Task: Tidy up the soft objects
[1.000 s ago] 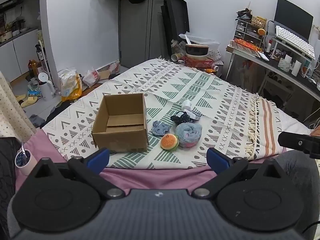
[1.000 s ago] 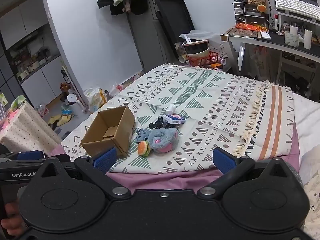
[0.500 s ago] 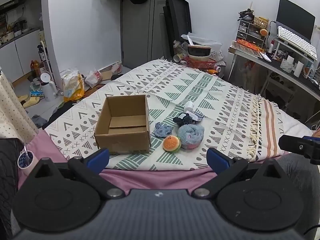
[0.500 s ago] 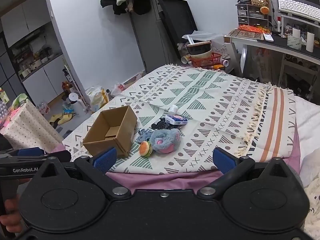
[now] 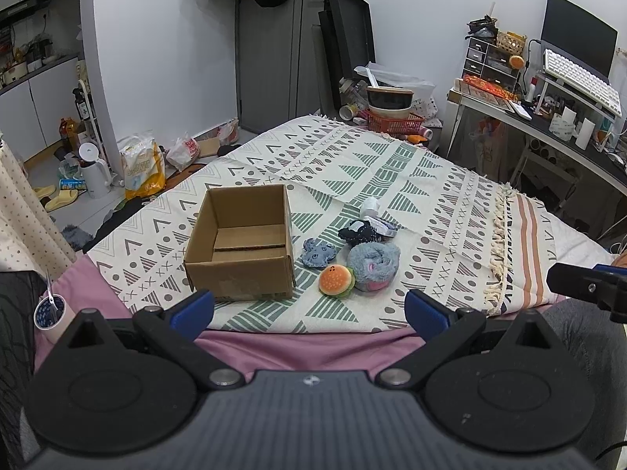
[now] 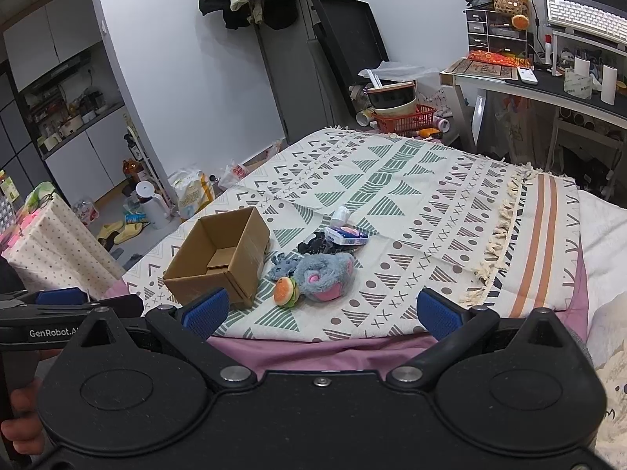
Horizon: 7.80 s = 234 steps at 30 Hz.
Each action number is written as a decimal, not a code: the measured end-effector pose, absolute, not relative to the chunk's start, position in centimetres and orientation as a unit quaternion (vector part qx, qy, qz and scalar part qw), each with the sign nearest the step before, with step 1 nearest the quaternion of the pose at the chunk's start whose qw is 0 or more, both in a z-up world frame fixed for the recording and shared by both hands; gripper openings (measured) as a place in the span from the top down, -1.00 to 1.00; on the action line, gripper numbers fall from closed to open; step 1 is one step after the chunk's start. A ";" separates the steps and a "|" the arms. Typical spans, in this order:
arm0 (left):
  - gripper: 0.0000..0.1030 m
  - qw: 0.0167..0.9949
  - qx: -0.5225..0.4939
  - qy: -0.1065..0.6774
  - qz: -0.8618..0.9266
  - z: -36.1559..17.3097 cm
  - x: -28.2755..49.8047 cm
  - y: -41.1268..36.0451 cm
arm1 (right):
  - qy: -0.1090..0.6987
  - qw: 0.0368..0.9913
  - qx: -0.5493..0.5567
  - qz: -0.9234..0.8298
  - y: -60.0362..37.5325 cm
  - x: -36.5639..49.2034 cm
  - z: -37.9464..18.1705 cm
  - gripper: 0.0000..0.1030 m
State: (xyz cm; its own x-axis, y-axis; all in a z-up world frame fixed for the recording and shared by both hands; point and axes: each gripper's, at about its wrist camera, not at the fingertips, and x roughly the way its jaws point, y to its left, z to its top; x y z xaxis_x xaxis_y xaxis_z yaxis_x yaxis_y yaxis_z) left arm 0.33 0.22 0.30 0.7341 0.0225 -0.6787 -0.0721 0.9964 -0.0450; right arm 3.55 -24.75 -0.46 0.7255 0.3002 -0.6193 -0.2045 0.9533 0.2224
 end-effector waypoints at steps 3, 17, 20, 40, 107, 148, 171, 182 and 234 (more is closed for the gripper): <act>-0.99 0.931 -0.040 0.362 0.027 0.3 0.3 0.2 | 0.346 0.926 0.071 0.134 -24.8 3.7 -0.6 -1.00; -0.99 0.931 -0.038 0.361 0.026 0.5 0.3 0.0 | 0.342 0.927 0.070 0.139 -24.5 3.5 -0.4 -1.00; -0.99 0.931 -0.039 0.361 0.028 0.5 0.3 0.1 | 0.343 0.927 0.069 0.139 -24.4 3.4 -0.5 -1.00; -0.99 0.932 -0.038 0.361 0.024 0.5 0.1 -0.1 | 0.340 0.928 0.071 0.133 -24.7 3.2 -0.3 -1.00; -0.35 0.901 -0.120 0.416 -0.017 -7.1 19.8 -2.0 | 0.438 0.855 0.240 0.142 -27.1 21.9 -10.4 -0.71; 0.49 0.820 -0.205 0.520 -0.127 -20.6 27.6 0.6 | 0.555 0.776 0.281 0.105 -21.6 28.6 -22.2 0.46; 0.68 0.859 -0.225 0.444 -0.122 -11.2 22.2 1.2 | 0.470 0.830 0.272 0.130 -21.4 22.8 -14.6 0.51; 0.69 0.872 -0.228 0.414 -0.124 -7.4 19.9 1.1 | 0.431 0.852 0.266 0.131 -21.4 20.4 -10.5 0.52; 0.66 0.855 -0.311 0.413 0.043 -13.7 22.4 18.7 | 0.514 0.804 0.205 0.218 -2.3 27.3 -14.4 0.52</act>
State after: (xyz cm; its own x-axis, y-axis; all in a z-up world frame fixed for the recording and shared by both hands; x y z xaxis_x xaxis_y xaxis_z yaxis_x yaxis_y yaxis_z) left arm 22.37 18.72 -13.70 0.6547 -0.1835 -0.7333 -0.3312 0.8024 -0.4964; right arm 27.30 -2.32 -14.39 0.3777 0.5608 -0.7368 -0.1396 0.8211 0.5534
